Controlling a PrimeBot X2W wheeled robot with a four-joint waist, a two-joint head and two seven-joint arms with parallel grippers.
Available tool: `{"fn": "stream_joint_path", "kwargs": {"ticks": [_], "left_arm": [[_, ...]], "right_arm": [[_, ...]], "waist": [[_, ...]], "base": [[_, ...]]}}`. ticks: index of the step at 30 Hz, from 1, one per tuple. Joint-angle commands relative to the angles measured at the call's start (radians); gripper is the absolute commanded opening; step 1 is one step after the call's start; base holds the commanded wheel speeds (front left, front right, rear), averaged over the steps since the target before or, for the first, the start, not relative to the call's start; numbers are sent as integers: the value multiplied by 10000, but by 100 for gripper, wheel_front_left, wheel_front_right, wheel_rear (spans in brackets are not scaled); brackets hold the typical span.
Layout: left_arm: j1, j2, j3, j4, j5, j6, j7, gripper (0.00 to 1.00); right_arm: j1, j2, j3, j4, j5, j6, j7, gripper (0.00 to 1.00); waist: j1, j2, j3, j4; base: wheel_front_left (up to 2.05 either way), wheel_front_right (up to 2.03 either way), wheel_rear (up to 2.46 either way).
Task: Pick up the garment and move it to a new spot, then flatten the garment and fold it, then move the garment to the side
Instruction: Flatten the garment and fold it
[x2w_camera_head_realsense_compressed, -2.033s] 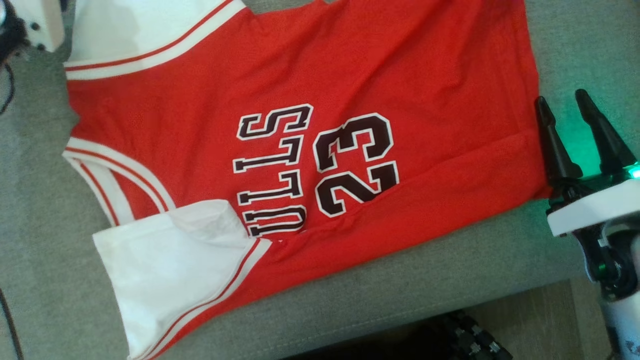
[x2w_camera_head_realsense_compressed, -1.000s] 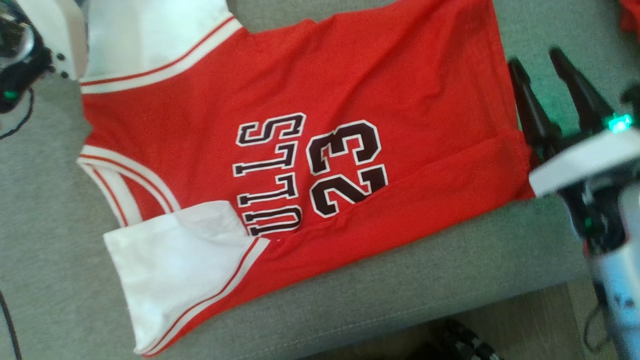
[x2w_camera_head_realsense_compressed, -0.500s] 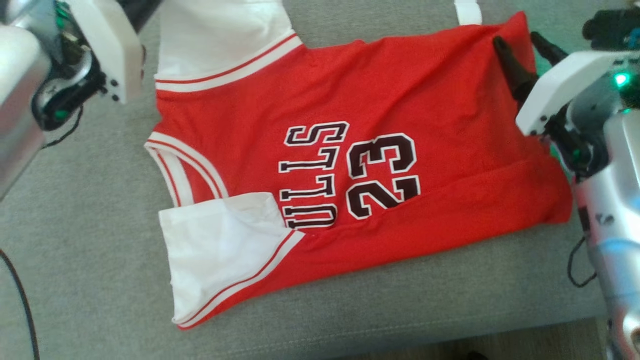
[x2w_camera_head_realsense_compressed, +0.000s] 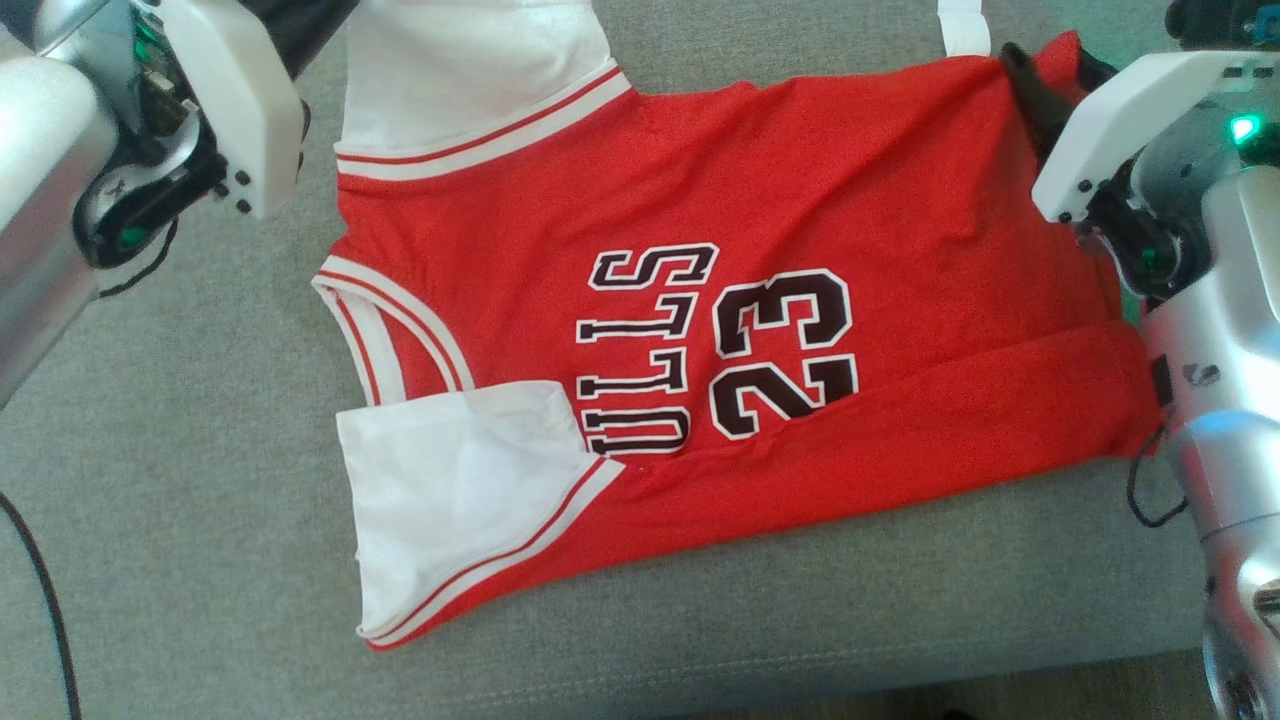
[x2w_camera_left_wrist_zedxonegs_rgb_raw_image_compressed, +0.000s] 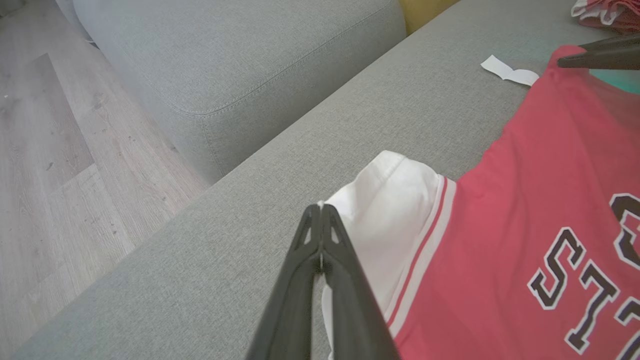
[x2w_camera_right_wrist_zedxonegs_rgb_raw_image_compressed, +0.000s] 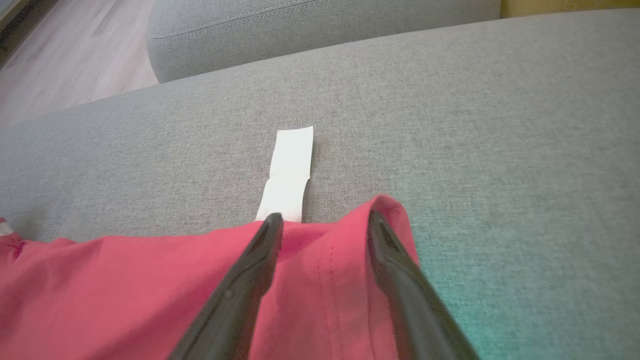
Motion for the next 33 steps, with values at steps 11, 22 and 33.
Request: {"fn": "stream_joint_path", "kwargs": {"ticks": [11,22,33], "left_arm": [[-646,607,393,162,201,13,-563,0],[-1240,368,844,1632,841,211,-2581,0],[-809,-252,1318,2129,396,102,-3072,0]], "right_arm": [[-745,-96,279,392,486,-9,-756,0],[-1401,-862,31,713,1008,-9,-1532,0],[-1091,-1213,304,535,1670,-9,-1893,0]], "waist": [[0,0,13,3],[0,0,99,-74],[0,0,-92,153]], "base": [[0,0,0],[0,0,0],[0,0,0]]}}
